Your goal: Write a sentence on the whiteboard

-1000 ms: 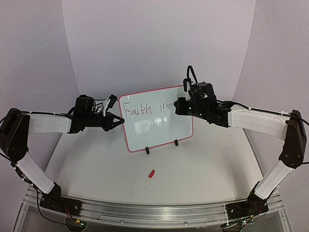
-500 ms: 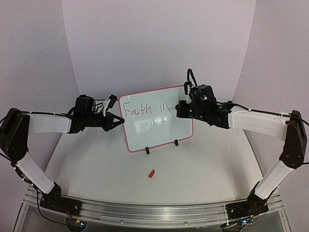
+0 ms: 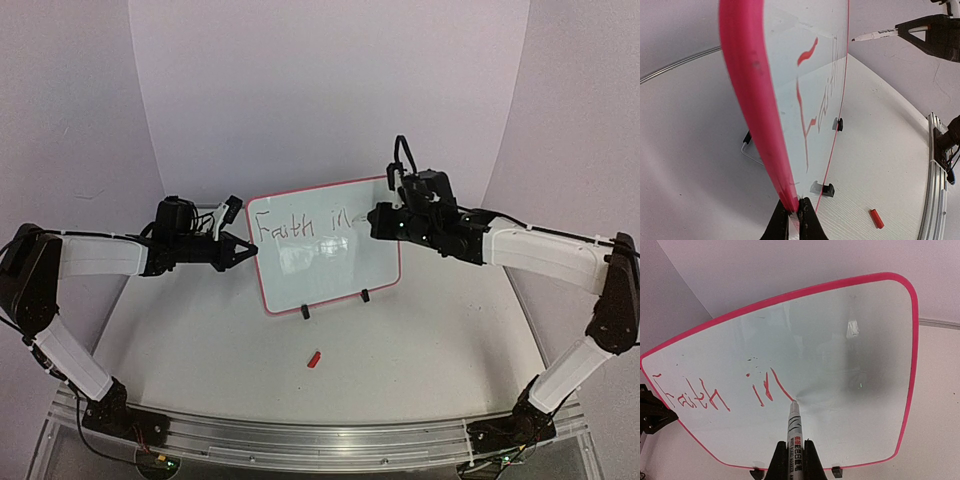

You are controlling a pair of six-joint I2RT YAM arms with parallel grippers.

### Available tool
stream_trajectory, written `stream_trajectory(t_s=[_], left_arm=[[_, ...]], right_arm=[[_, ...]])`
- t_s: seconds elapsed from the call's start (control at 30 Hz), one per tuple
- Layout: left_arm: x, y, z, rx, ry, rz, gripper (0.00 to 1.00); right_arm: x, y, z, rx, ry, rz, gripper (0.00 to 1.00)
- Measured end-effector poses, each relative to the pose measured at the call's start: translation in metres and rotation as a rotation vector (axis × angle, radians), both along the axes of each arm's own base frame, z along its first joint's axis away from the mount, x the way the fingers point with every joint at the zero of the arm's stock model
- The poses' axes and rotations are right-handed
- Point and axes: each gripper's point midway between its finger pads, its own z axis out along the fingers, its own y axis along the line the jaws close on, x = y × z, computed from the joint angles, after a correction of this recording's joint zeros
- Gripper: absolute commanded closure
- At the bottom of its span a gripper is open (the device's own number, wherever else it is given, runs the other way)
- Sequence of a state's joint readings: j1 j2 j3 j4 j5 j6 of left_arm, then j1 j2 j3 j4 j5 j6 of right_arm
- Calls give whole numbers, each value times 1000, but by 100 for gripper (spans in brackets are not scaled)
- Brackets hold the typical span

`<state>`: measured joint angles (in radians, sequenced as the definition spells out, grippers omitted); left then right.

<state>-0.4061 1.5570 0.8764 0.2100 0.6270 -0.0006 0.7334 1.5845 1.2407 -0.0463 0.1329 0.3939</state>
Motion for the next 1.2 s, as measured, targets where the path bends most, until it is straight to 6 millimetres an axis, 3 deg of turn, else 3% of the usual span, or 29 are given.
stream_trajectory(t_s=[0.2,0.33,0.53,0.73,1.03,1.2], left_arm=[[0,0,0,0,0,0,100],[0,0,0,0,0,0,100],[0,0,0,0,0,0,100],[0,0,0,0,0,0,100],[0,0,0,0,-1,0,100],[0,0,0,0,-1,0,100]], right_arm=[[-12,-14,34,16,-51,-3,100],[-11,-26,45,15,-70,-17,100],[0,-41,36,-2,-40,-38,100],[5,-32,19,-22,-3,-15,100],[15,-24,29,-17,-25,-11,100],[20,-21,21,-31,-16,-15,100]])
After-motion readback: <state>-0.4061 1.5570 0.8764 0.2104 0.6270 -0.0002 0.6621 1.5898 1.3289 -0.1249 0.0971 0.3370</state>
